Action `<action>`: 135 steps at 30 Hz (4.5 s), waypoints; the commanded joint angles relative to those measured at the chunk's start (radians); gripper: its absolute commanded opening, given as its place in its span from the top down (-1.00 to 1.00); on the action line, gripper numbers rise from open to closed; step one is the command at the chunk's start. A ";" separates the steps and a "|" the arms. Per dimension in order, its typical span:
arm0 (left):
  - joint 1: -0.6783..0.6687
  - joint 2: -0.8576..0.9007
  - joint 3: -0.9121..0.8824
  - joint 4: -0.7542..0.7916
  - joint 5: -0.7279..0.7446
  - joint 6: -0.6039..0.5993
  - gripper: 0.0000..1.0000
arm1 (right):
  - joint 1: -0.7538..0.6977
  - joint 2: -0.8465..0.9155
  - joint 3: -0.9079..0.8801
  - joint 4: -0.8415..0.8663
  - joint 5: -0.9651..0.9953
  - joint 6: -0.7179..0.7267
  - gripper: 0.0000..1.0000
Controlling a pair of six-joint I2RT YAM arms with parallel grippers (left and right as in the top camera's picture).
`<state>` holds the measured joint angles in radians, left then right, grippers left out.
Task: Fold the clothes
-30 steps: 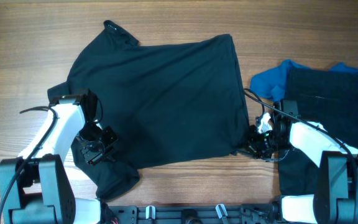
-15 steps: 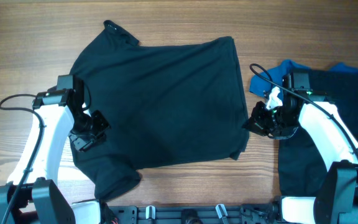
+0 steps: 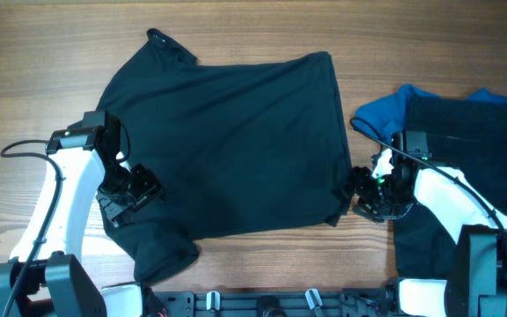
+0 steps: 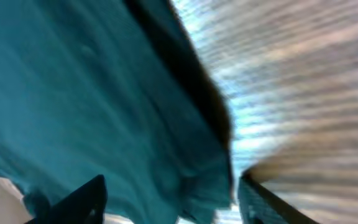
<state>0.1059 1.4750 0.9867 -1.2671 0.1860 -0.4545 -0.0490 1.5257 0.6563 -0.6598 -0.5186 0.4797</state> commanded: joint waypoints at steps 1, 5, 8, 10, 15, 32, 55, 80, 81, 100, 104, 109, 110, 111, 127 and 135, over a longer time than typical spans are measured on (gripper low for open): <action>0.001 -0.011 -0.001 0.003 0.019 0.003 -0.31 | 0.024 0.048 -0.044 0.051 -0.047 -0.129 -0.09; 0.001 -0.011 -0.001 0.002 0.019 0.006 -0.25 | 0.053 0.049 -0.044 -0.007 -0.017 -0.136 0.43; 0.001 -0.011 -0.001 0.002 0.019 0.007 -0.24 | 0.051 0.049 -0.042 -0.051 -0.002 -0.136 0.66; 0.001 -0.011 -0.001 0.003 0.018 0.007 -0.23 | 0.051 0.048 -0.023 -0.059 -0.014 -0.139 0.91; 0.001 -0.011 -0.001 -0.028 0.019 0.007 -0.04 | 0.051 0.031 0.158 -0.195 -0.059 -0.219 0.91; -0.021 -0.011 -0.071 0.026 0.034 -0.035 -0.34 | 0.148 0.038 0.071 -0.161 0.022 -0.154 -0.39; -0.021 -0.011 -0.071 0.019 0.034 -0.020 -0.16 | 0.211 0.039 0.380 -0.374 0.051 -0.164 0.92; -0.259 -0.003 -0.301 0.135 -0.049 -0.269 0.73 | 0.211 0.042 0.411 -0.211 0.059 -0.034 0.91; -0.259 -0.003 -0.301 0.138 -0.068 -0.270 0.51 | 0.211 0.042 0.411 -0.212 0.059 -0.034 0.91; -0.277 -0.003 -0.304 0.230 -0.017 -0.396 -0.28 | 0.211 0.042 0.411 -0.216 0.059 -0.060 0.91; -0.283 -0.003 -0.306 0.265 0.095 -0.390 -1.00 | 0.211 0.042 0.411 -0.216 0.059 -0.061 0.91; -0.348 -0.003 -0.306 0.250 0.126 -0.258 -0.58 | 0.211 0.042 0.411 -0.215 0.060 -0.061 0.91; -0.386 -0.003 -0.306 0.250 0.099 -0.287 -0.57 | 0.211 0.042 0.411 -0.216 0.060 -0.062 0.91; -0.433 -0.001 -0.306 0.245 0.069 -0.344 -0.53 | 0.211 0.042 0.411 -0.216 0.060 -0.061 0.91; -0.529 0.154 -0.308 0.284 -0.004 -0.578 0.92 | 0.211 0.042 0.411 -0.216 0.059 -0.061 0.91; -0.401 0.101 -0.149 -0.037 -0.082 -0.411 0.92 | 0.211 0.042 0.411 -0.216 0.092 -0.050 0.91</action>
<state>-0.3595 1.6070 0.7403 -1.2495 0.1913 -0.9531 0.1669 1.5635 1.0580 -0.8772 -0.4679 0.4290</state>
